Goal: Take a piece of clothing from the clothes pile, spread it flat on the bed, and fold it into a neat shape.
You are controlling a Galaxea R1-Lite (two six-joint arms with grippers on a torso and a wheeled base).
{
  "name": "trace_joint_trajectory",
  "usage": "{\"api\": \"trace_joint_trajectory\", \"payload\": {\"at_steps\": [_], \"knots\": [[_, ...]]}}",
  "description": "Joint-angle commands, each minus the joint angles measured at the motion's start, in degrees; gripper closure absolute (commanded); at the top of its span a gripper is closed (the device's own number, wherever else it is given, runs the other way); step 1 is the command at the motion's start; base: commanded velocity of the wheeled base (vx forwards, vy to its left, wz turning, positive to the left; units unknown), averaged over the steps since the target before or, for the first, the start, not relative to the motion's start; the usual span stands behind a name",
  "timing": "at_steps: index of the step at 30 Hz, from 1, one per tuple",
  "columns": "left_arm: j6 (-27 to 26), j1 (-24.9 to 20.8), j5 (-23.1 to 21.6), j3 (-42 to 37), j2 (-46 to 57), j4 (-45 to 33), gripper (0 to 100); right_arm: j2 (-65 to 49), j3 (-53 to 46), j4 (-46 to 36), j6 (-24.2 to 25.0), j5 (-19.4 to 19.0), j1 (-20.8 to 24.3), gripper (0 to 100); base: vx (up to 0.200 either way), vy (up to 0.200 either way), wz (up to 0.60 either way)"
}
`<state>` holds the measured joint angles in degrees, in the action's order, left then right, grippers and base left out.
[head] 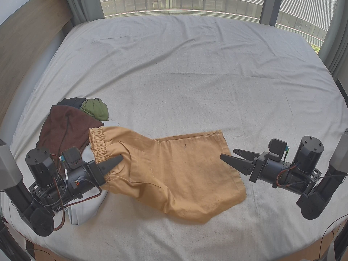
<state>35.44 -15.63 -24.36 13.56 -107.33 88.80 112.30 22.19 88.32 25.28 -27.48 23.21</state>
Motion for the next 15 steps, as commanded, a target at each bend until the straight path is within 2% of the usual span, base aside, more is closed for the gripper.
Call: {"api": "trace_joint_trajectory", "payload": {"at_steps": [1, 12, 15], "knots": [[0.4, -3.3, 0.1, 2.9, -0.6, 0.0, 100, -0.2, 0.5, 0.0, 0.0, -0.1, -1.3, 0, 0.0, 0.0, 0.0], [0.5, -9.5, 2.8, 8.7, -3.2, 0.0, 100, -1.8, 1.2, 0.0, 0.2, -0.3, -3.3, 0, 0.0, 0.0, 0.0], [2.0, -11.3, 3.4, 10.2, -3.4, 0.0, 100, -2.0, 1.5, 0.0, 0.2, -0.3, -3.6, 0, 0.0, 0.0, 0.0]]}}
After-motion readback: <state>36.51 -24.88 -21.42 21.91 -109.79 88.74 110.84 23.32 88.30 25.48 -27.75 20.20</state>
